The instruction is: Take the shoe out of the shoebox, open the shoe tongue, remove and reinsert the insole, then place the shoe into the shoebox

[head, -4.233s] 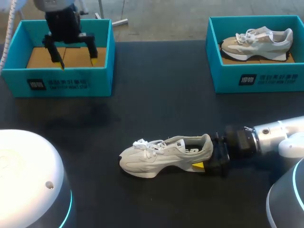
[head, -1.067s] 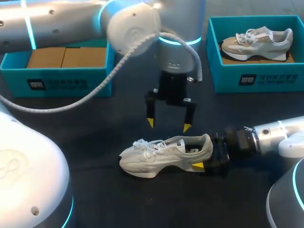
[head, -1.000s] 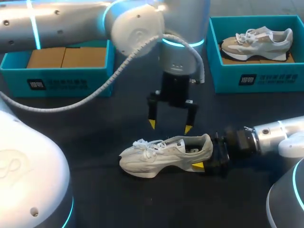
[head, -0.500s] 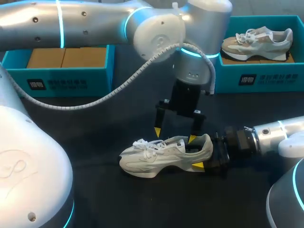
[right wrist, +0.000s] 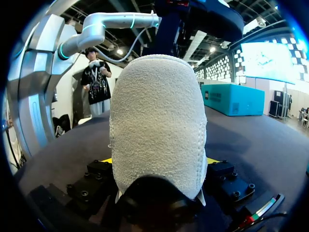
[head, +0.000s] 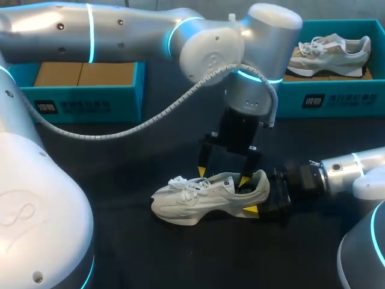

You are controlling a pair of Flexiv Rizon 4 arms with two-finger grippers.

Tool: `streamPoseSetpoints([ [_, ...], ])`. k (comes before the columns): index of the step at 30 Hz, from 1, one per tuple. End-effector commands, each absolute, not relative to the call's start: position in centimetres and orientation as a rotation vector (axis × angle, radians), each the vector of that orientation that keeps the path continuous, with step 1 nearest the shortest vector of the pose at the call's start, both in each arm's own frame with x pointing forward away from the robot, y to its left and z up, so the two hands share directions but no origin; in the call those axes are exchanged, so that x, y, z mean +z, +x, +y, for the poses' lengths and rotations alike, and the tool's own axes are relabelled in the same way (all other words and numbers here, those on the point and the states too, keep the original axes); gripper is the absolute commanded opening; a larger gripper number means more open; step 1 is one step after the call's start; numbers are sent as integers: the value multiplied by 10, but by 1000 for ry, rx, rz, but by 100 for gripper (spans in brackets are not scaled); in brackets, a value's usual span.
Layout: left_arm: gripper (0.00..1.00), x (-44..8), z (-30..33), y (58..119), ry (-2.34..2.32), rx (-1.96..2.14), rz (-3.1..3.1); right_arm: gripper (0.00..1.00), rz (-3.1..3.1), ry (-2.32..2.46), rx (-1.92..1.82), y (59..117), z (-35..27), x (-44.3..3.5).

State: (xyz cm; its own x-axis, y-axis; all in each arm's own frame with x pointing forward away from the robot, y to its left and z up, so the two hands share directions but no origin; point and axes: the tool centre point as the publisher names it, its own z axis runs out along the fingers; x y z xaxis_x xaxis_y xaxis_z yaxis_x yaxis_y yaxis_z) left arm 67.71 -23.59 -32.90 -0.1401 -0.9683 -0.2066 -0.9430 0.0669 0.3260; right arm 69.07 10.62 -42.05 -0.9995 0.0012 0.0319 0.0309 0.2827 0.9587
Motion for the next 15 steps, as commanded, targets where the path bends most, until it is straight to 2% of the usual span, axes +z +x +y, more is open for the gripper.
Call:
streamPoseSetpoints([
  [1, 100, -338, -241, 681, 2024, -643, -2234, 0, -2500, -32, -1864, 691, 109, -422],
  [15, 100, -346, -220, 679, 2059, -729, -2225, 0, -2500, -32, -1864, 691, 109, -422],
])
